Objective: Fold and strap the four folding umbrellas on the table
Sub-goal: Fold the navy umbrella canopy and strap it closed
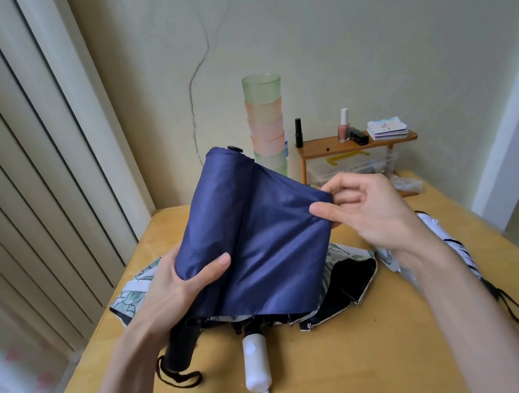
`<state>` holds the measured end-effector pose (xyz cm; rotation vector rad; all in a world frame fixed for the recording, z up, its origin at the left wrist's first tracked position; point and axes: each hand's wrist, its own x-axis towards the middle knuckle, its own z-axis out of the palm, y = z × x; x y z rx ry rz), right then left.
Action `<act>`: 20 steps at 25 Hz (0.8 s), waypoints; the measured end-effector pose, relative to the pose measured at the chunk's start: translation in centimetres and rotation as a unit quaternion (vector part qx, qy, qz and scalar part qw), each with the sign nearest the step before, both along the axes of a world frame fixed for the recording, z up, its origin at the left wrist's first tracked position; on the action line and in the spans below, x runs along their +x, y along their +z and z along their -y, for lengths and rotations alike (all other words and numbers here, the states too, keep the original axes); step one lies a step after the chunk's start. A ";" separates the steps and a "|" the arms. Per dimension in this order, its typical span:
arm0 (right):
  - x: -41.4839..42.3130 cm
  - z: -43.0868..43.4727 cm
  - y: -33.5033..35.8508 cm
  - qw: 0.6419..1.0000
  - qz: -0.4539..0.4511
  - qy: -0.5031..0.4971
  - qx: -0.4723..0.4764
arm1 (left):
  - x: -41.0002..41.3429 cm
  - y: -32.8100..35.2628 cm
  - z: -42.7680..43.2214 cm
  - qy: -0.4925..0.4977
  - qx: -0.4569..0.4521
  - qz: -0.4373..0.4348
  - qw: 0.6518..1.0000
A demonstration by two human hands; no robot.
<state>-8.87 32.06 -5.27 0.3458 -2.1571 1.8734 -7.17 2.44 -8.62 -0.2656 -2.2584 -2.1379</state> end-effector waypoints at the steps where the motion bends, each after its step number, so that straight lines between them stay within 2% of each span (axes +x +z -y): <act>1: -0.1 0.0 -0.1 1.000 0.006 -0.012 -0.015 | -0.1 -0.1 0.0 0.003 -0.003 -0.003 1.000; 5: -0.6 0.7 -0.9 0.993 0.024 -0.067 -0.091 | -0.1 -0.1 -0.6 0.024 0.005 0.004 1.000; 8: -0.9 2.2 -1.8 0.976 0.106 0.017 -0.190 | -0.1 0.0 -0.9 0.037 0.029 0.001 0.999; 10: -1.0 3.2 -2.4 0.974 0.142 0.063 -0.167 | -0.2 0.0 -0.8 0.046 0.043 0.001 0.998; 16: -0.7 3.6 -2.4 0.996 0.025 -0.048 -0.073 | -0.6 -0.2 -0.5 0.076 0.051 -0.021 0.996; 20: -0.8 3.3 -2.6 0.997 0.056 0.037 -0.045 | -0.6 -0.1 -0.8 0.096 0.072 -0.018 0.993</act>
